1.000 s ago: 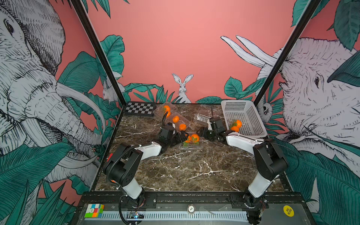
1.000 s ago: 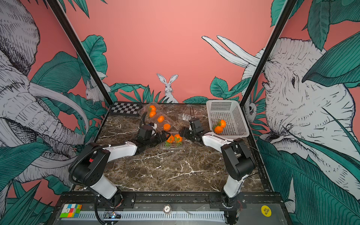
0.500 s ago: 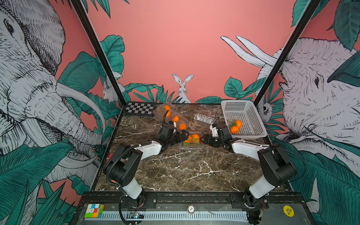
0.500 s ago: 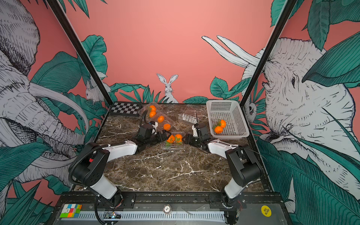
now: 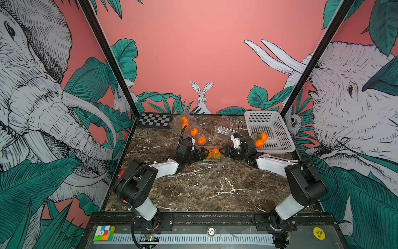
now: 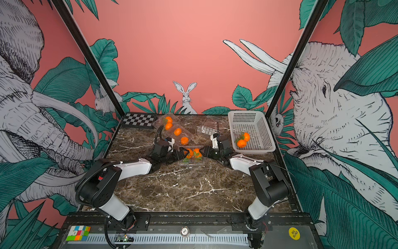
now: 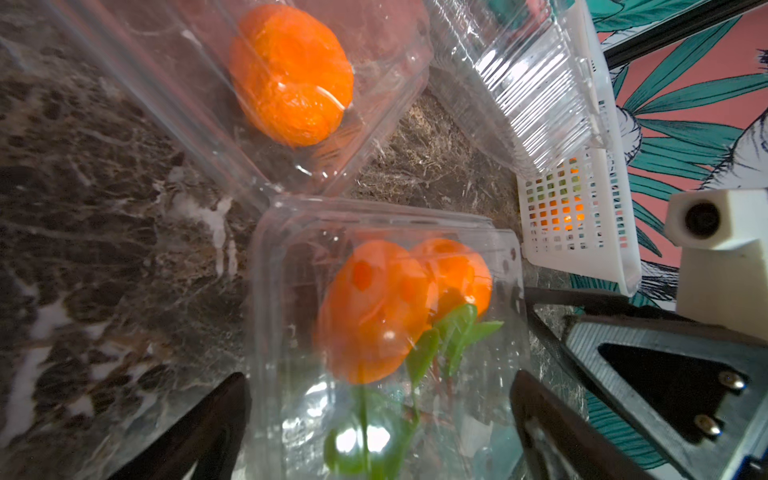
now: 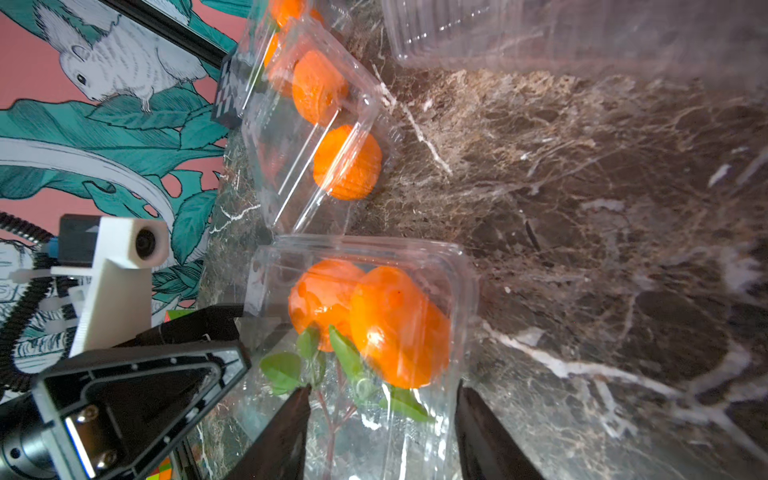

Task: Take oranges out of containers
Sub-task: Move the packing box to the center of the board, then open the packing box at the center of the board.

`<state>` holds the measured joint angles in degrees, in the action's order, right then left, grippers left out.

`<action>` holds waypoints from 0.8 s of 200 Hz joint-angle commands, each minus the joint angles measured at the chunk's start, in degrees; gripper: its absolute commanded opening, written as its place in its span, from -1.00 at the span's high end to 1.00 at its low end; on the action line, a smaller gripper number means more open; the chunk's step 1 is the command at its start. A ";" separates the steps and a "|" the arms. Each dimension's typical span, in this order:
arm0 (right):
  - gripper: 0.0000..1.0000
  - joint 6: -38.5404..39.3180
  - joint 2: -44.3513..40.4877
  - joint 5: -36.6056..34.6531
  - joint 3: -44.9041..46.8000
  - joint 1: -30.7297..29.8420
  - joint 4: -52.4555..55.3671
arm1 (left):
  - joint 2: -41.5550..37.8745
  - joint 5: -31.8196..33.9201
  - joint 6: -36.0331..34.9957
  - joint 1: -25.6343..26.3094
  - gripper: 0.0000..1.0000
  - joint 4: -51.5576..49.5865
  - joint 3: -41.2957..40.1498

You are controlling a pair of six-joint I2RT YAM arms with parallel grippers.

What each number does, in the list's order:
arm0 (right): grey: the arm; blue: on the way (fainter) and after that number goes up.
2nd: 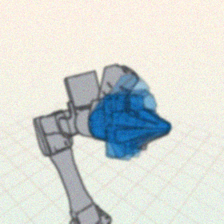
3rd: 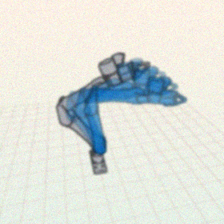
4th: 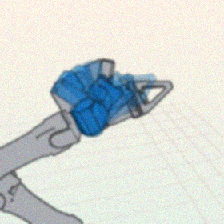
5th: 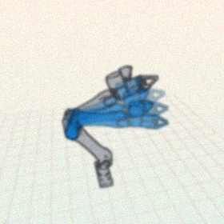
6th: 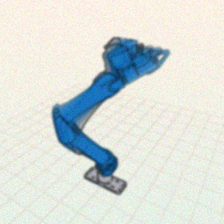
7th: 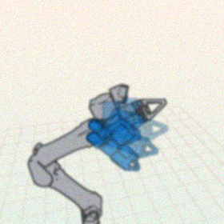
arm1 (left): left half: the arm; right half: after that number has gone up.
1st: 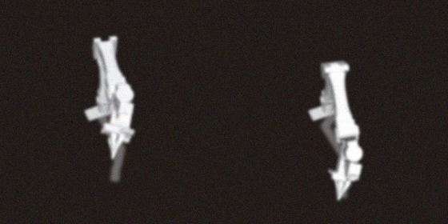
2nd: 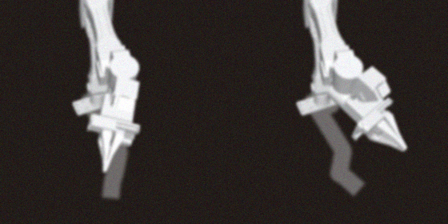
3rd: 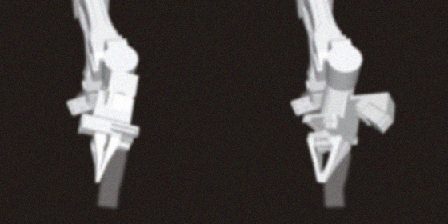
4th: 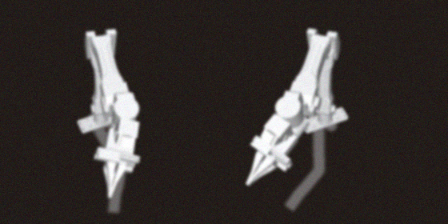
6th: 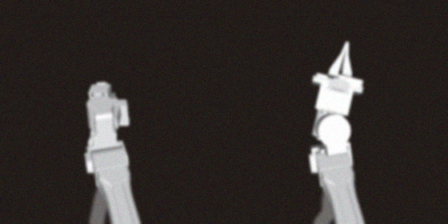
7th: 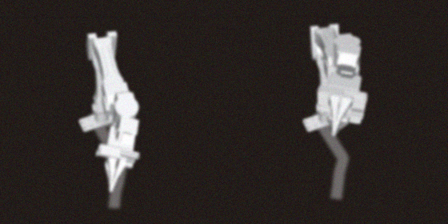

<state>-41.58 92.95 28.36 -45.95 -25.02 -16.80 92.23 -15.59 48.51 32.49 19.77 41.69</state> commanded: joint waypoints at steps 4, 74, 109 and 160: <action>-0.08 -0.80 -0.04 1.44 1.03 -0.06 -3.99 | -2.58 0.47 0.88 0.50 -0.98 1.92 -1.00; -0.09 3.93 -0.72 -7.16 0.97 0.41 4.03 | -1.70 0.98 1.23 1.35 -0.98 2.56 -1.09; -0.09 6.44 -2.22 -7.90 1.40 0.41 5.02 | -2.05 1.19 0.80 1.44 -0.98 1.85 -1.17; 0.05 3.69 0.26 -1.67 0.84 -0.23 -0.35 | -1.43 0.78 1.56 1.94 -0.98 2.97 -1.74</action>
<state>-37.28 92.42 23.75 -44.99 -24.77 -13.61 91.79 -15.20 49.52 33.85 21.28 41.30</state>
